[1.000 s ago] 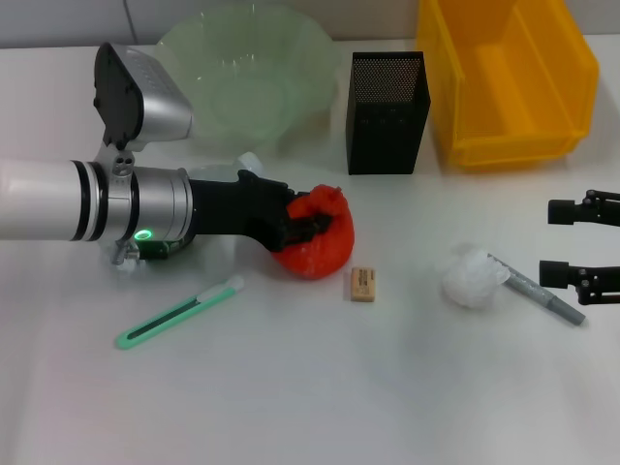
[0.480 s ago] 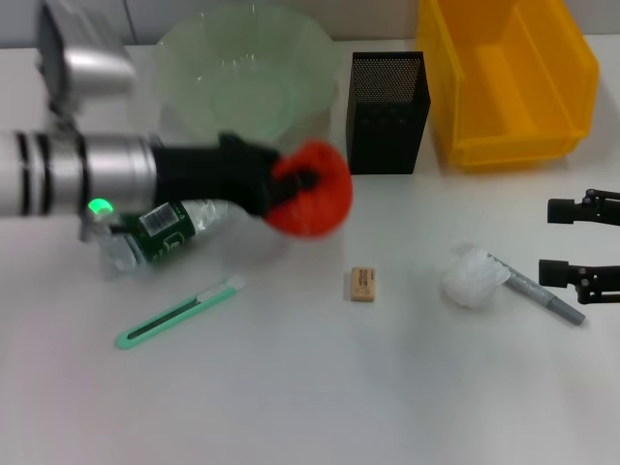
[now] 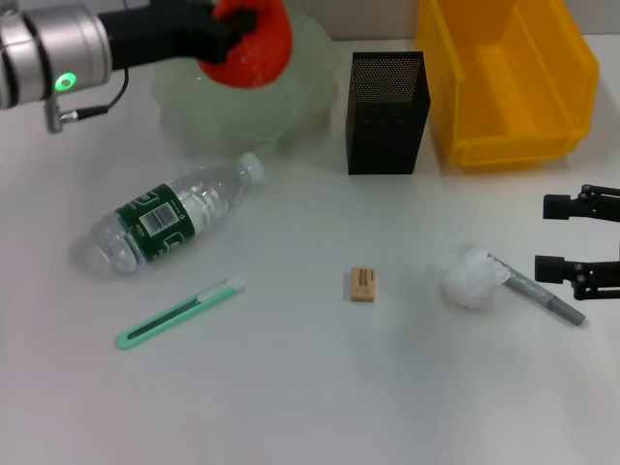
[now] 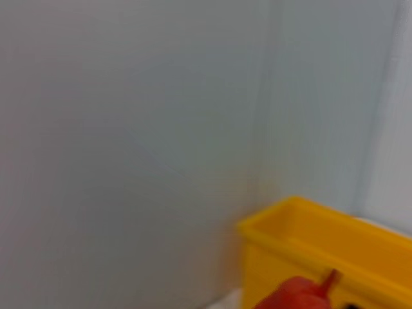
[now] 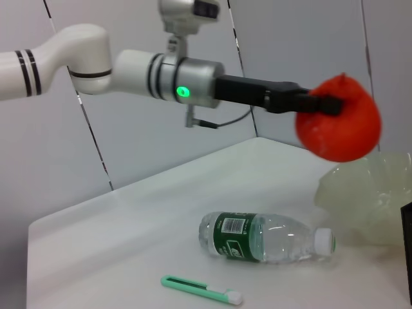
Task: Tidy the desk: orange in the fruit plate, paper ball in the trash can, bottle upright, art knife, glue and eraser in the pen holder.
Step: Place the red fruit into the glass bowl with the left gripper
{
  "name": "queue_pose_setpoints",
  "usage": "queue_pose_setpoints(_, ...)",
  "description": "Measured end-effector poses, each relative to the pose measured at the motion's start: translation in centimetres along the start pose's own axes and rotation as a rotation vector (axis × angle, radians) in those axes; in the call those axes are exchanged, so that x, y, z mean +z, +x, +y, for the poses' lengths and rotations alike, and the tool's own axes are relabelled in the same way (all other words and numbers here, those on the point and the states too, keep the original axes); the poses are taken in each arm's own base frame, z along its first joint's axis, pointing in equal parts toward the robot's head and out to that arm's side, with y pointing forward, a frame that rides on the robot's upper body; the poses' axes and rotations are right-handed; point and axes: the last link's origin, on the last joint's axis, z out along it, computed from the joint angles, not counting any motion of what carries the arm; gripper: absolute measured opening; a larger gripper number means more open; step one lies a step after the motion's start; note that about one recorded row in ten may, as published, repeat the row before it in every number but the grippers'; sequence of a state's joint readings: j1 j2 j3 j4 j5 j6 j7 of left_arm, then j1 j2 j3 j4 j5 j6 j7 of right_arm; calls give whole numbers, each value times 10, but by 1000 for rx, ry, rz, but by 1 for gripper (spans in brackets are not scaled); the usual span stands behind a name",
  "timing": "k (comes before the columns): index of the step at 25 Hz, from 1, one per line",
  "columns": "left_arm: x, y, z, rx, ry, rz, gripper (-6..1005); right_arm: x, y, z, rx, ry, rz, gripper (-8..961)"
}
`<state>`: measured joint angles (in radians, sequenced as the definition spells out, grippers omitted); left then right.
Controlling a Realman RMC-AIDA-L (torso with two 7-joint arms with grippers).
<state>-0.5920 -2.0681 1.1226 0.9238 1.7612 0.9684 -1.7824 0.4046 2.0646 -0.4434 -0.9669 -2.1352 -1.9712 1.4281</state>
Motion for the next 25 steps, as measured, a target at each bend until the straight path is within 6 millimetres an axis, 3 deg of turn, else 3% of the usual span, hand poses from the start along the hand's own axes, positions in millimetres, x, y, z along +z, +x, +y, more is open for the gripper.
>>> queue_pose_setpoints(6, 34, -6, -12, -21, 125, -47, 85, 1, -1, 0, -2, 0, -2, 824)
queue_pose_setpoints(13, 51, -6, -5, 22, 162, -71, 79, 1, -1, -2, -3, 6, 0, 824)
queue_pose_setpoints(19, 53, -3, -7, 20, 178, -63, 250, 5, -1, -4, -2, 14, 2, 823)
queue_pose_setpoints(22, 52, -3, -8, 15, 183, -61, 492, 7, -1, -4, -3, 18, 1, 822)
queue_pose_setpoints(25, 52, -3, -9, 13, 186, -59, 562, 7, -2, -5, -6, 19, 0, 822)
